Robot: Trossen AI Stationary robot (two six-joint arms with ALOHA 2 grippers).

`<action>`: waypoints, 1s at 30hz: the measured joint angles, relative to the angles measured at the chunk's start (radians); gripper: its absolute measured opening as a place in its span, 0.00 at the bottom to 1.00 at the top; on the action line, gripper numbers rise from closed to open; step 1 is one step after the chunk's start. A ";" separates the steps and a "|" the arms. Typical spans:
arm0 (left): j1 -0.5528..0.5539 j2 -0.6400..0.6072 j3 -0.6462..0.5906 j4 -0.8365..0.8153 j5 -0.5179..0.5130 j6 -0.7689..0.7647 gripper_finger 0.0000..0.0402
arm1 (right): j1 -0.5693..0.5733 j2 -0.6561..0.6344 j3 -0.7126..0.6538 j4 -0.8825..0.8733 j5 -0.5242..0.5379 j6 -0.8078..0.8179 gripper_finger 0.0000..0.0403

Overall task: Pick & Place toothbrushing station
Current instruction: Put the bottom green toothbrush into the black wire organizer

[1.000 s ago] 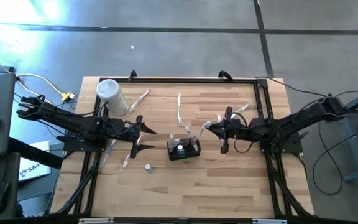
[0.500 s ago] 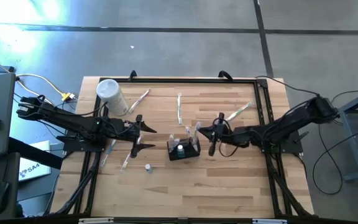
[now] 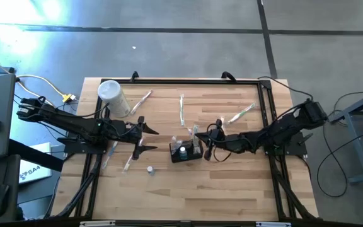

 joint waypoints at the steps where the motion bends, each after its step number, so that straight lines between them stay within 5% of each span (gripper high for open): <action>1: 0.000 0.000 0.000 0.000 0.000 0.000 0.72 | 0.000 0.008 0.000 0.003 0.000 -0.001 0.01; 18: 0.000 0.000 0.000 0.000 0.001 0.000 0.72 | 0.065 0.038 0.000 0.090 0.079 -0.263 0.01; 30: 0.000 0.000 0.000 -0.001 0.005 -0.007 0.72 | 0.068 0.124 0.000 0.086 0.153 -0.280 0.01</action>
